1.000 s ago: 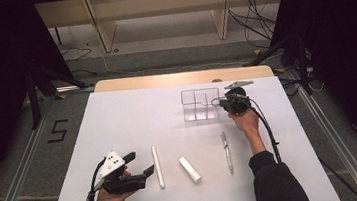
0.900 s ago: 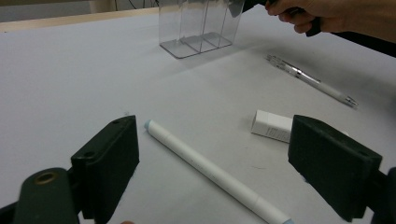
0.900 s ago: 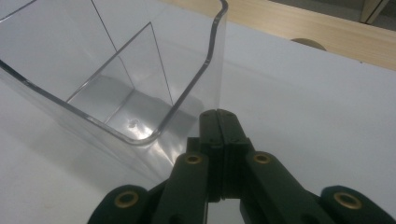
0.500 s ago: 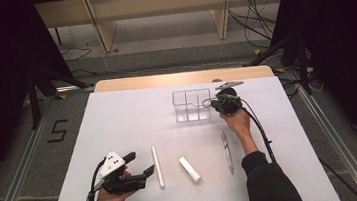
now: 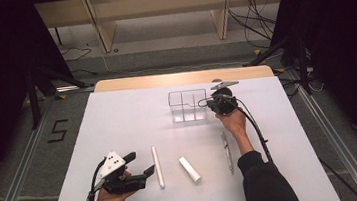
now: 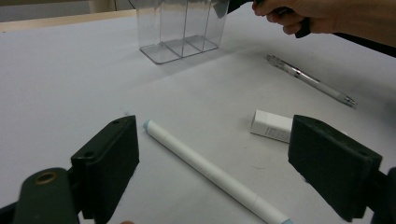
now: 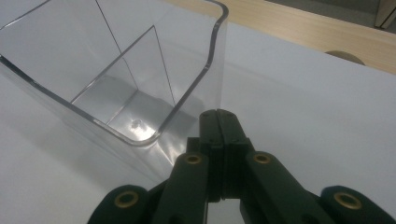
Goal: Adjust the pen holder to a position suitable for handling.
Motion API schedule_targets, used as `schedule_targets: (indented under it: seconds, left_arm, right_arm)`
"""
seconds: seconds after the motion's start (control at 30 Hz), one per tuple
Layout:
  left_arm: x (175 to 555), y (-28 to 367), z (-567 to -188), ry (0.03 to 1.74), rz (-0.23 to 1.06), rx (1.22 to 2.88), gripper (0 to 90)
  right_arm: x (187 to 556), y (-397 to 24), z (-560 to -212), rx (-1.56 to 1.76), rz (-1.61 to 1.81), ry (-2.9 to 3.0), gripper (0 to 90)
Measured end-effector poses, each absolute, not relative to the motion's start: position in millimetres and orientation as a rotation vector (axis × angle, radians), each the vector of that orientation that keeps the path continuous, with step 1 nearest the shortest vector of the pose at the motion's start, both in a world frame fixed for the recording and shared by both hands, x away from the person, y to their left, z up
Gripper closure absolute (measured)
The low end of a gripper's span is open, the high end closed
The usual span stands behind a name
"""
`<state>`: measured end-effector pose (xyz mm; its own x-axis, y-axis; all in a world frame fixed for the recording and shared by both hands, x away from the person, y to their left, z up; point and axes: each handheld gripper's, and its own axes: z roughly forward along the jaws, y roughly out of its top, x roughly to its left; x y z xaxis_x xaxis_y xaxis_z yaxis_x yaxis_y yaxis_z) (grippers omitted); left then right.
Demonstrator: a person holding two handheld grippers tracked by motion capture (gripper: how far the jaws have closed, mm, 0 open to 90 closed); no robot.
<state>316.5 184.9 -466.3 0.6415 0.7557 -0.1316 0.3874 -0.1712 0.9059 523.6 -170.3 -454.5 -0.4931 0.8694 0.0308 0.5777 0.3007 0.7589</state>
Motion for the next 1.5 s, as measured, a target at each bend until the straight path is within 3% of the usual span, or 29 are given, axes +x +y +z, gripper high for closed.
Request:
schedule_targets:
  seconds: [0.67, 0.73, 0.9, 0.93, 1.3, 1.5]
  left_arm:
    - [317, 185, -467, 0.924, 0.421, 1.786, 15.8]
    - [317, 186, -467, 0.925, 0.42, 1.785, 15.7]
    - [317, 185, -467, 0.925, 0.421, 1.787, 15.8]
    - [317, 185, -467, 0.925, 0.422, 1.785, 15.8]
    - [317, 185, -467, 0.927, 0.421, 1.794, 15.8]
    - [317, 185, -467, 0.93, 0.421, 1.793, 15.7]
  right_arm:
    - [523, -160, -454, 1.305, 1.029, 2.2, 88.2]
    - [522, -164, -452, 1.34, 1.041, 2.179, 84.6]
    - [512, -181, -446, 1.431, 1.052, 2.109, 65.3]
    - [505, -187, -444, 1.443, 1.03, 2.093, 56.3]
    - [455, -212, -431, 1.466, 1.104, 2.005, 34.3]
    - [437, -214, -427, 1.439, 1.14, 2.011, 31.3]
